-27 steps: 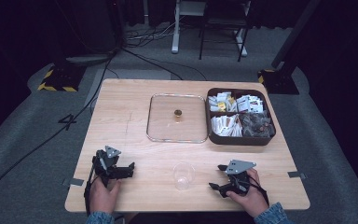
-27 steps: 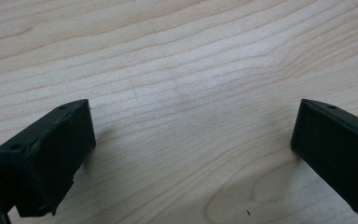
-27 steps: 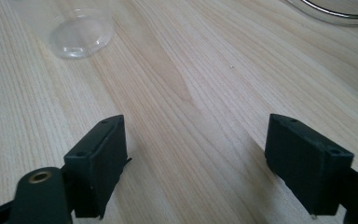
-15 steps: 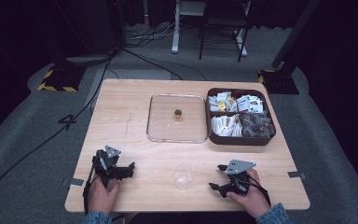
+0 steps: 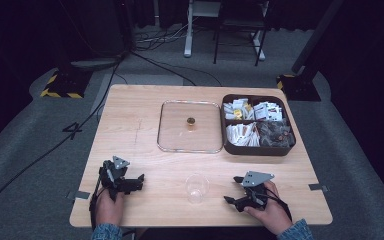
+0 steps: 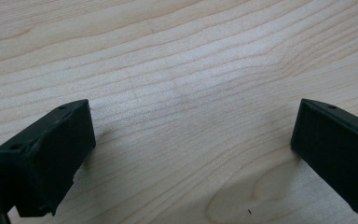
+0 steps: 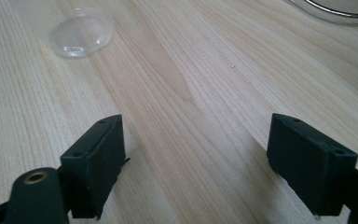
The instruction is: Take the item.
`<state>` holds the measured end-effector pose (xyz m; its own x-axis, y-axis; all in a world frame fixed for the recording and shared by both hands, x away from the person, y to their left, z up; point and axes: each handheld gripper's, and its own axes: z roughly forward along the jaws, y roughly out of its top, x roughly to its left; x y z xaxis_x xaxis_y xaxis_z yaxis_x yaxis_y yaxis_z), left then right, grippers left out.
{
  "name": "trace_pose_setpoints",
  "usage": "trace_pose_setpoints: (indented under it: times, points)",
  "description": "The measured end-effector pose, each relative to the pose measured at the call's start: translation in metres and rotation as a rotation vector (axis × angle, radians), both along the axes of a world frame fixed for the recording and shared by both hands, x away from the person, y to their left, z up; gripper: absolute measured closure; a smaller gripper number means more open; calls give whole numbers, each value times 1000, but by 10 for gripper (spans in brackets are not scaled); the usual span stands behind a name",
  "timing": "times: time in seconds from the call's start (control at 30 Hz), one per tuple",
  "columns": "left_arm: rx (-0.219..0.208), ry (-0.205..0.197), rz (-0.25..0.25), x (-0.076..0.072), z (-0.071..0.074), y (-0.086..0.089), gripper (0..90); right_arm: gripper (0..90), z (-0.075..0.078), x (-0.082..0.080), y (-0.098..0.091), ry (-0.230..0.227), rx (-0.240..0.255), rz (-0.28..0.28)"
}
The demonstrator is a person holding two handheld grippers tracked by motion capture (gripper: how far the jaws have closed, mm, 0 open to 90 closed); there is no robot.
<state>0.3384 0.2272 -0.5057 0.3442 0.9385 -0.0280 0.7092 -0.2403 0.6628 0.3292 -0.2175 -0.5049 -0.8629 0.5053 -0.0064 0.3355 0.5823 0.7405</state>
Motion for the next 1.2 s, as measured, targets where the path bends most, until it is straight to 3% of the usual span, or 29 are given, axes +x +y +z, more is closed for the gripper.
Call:
trace_pose_setpoints:
  times: [0.17, 0.43, 0.7, 0.73, 0.83, 1.2]
  points:
    - [0, 0, 0, 0, 0, 0, 0, 197, 0, 0, 0, 1, 1, -1]
    - [1, 1, 1, 0, 0, 0, 0, 206, 3, -5, -2, 14, 19, -66]
    - [1, 1, 1, 0, 0, 0, 0, 230, 25, -6, -10, -36, 132, -120]
    - [1, 2, 1, 0, 0, 0, 0, 241, 30, -8, -12, -64, 174, -143]
    - [0, 2, 3, 0, 0, 0, 0, 241, 35, -9, -13, -104, 222, -168]
    - [1, 1, 1, 0, 0, 0, 0, 238, 51, -10, -18, -180, 276, -184]
